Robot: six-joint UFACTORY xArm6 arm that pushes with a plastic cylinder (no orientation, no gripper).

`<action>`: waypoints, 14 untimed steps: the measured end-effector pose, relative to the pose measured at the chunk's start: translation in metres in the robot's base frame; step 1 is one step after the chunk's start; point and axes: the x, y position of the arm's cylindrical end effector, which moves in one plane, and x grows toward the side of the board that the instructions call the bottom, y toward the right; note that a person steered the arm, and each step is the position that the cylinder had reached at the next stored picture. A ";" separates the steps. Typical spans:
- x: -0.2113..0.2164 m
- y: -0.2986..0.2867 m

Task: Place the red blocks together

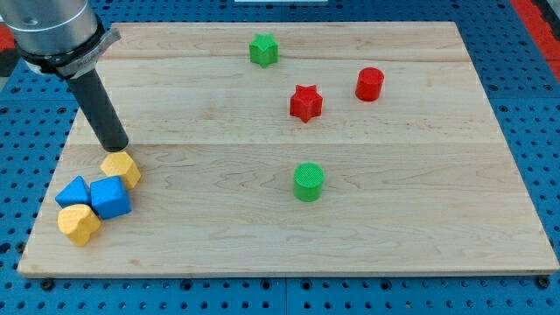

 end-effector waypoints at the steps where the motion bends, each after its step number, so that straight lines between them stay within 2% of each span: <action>1: 0.004 0.077; 2: 0.016 0.134; 4: 0.001 0.303; 5: -0.059 0.408; 6: -0.115 0.432; 8: -0.130 0.338; 9: -0.086 0.294; 10: -0.096 0.345; 11: -0.060 0.370; 12: -0.053 0.324; 13: -0.085 0.266; 14: -0.092 0.234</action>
